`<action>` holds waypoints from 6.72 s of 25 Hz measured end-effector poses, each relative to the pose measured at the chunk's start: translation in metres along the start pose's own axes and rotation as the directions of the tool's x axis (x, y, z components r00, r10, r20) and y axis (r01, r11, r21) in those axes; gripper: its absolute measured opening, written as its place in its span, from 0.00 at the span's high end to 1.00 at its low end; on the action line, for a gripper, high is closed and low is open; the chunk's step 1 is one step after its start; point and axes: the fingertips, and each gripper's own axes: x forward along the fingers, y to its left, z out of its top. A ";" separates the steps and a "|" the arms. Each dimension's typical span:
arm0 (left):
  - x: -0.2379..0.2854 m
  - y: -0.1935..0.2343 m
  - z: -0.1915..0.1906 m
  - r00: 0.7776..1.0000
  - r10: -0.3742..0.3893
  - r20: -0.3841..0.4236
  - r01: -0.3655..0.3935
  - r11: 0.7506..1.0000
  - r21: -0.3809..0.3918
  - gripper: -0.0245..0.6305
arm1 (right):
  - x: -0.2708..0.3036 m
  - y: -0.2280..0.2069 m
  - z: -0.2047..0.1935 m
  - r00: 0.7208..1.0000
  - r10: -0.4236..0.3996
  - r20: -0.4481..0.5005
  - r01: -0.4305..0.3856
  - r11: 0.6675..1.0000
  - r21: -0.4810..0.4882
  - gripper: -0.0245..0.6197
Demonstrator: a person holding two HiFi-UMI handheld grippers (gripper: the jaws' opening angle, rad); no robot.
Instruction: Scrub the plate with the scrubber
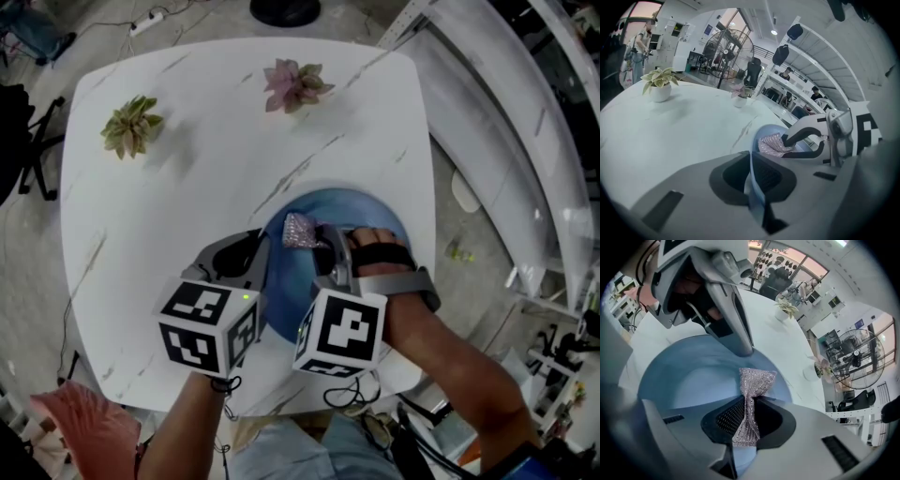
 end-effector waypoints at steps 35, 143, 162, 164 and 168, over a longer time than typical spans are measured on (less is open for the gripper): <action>0.001 0.004 0.003 1.000 0.016 0.020 -0.016 1.000 0.025 0.94 | -0.053 0.112 -0.024 0.971 0.227 0.070 -0.225 0.974 -0.033 0.84; 0.003 0.001 0.002 1.000 0.015 0.003 -0.015 1.000 0.012 0.94 | -0.001 -0.008 -0.042 0.999 0.010 -0.050 -0.003 0.990 0.140 0.84; 0.005 0.005 0.000 0.999 0.036 0.016 -0.036 0.999 0.012 0.93 | -0.048 0.101 -0.043 0.960 0.279 0.004 -0.279 0.960 -0.040 0.84; 0.002 0.003 -0.007 0.999 0.041 -0.008 -0.040 0.999 0.006 0.88 | -0.063 0.111 -0.052 0.939 0.343 -0.003 -0.343 0.939 -0.016 0.84; -0.040 0.000 -0.004 0.992 0.125 0.029 -0.126 0.991 0.054 0.79 | -0.108 0.093 -0.067 0.946 0.323 0.041 -0.325 0.943 0.066 0.83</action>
